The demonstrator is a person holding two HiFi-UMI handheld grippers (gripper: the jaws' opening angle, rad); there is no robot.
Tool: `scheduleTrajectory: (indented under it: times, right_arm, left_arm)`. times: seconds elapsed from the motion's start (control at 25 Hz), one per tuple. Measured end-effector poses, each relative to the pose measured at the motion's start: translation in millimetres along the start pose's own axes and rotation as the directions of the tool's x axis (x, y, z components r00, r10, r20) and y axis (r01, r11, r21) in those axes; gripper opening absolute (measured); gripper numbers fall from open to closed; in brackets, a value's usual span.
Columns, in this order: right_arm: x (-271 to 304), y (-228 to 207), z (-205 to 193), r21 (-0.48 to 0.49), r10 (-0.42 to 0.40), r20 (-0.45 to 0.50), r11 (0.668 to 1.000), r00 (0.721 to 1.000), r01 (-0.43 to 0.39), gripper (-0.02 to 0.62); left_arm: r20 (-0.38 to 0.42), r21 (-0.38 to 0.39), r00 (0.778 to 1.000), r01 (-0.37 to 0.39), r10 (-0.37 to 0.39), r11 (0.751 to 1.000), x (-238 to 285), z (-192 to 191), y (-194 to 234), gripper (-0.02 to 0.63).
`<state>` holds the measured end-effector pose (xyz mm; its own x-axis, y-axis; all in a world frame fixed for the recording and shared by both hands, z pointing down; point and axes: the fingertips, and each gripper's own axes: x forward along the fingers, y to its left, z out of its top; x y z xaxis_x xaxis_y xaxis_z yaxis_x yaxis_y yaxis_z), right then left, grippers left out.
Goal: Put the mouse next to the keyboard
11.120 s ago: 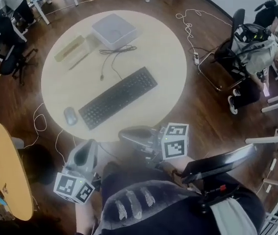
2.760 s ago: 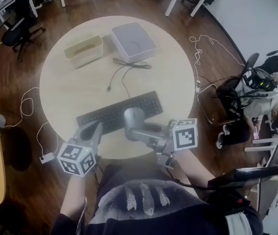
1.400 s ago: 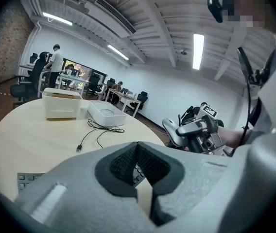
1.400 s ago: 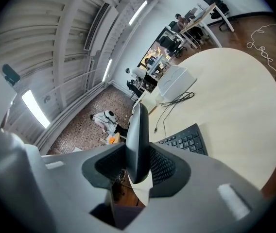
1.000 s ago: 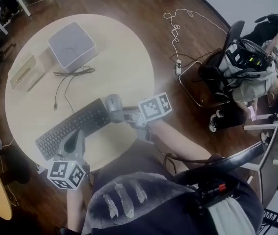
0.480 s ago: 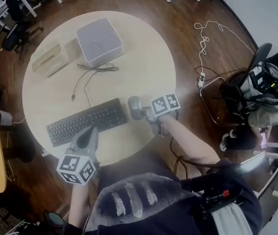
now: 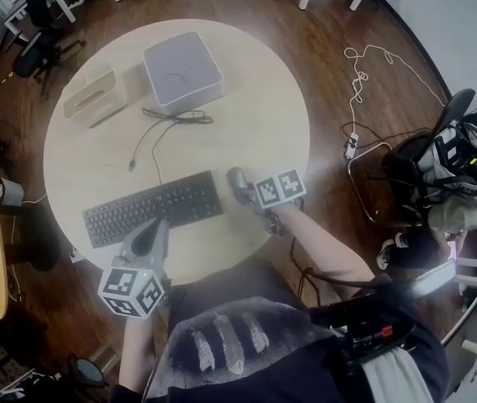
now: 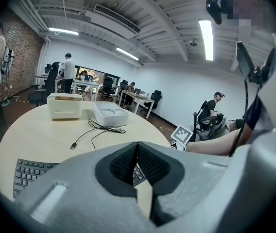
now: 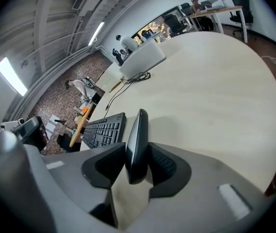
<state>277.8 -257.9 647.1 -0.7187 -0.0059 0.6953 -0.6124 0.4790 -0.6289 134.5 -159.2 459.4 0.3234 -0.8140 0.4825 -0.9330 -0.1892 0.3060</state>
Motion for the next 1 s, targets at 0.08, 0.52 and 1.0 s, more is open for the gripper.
scheduleTrajectory:
  times: [0.08,0.52,1.0]
  right_arm:
    - [-2.0,-5.7,2.7,-0.046,-0.052,0.02,0.998,0.998,0.053,0.163]
    - [-19.5,-22.3,19.6,-0.142,-0.186,0.127,0.969,0.974,0.204,0.236]
    - [-83.8,52.2,99.1,-0.246,-0.085,0.392,0.95,0.916,0.193,0.002]
  left_arm:
    - [-0.003,0.002,1.0,0.003,-0.003,1.0,1.0,-0.9,-1.0,-0.002]
    - [-0.012,0.01,1.0,0.026,-0.026,1.0,5.7,-0.4,-0.4,-0.002]
    - [0.01,0.088,0.998,0.058,-0.059,0.994,12.8,25.8,-16.0,-0.002]
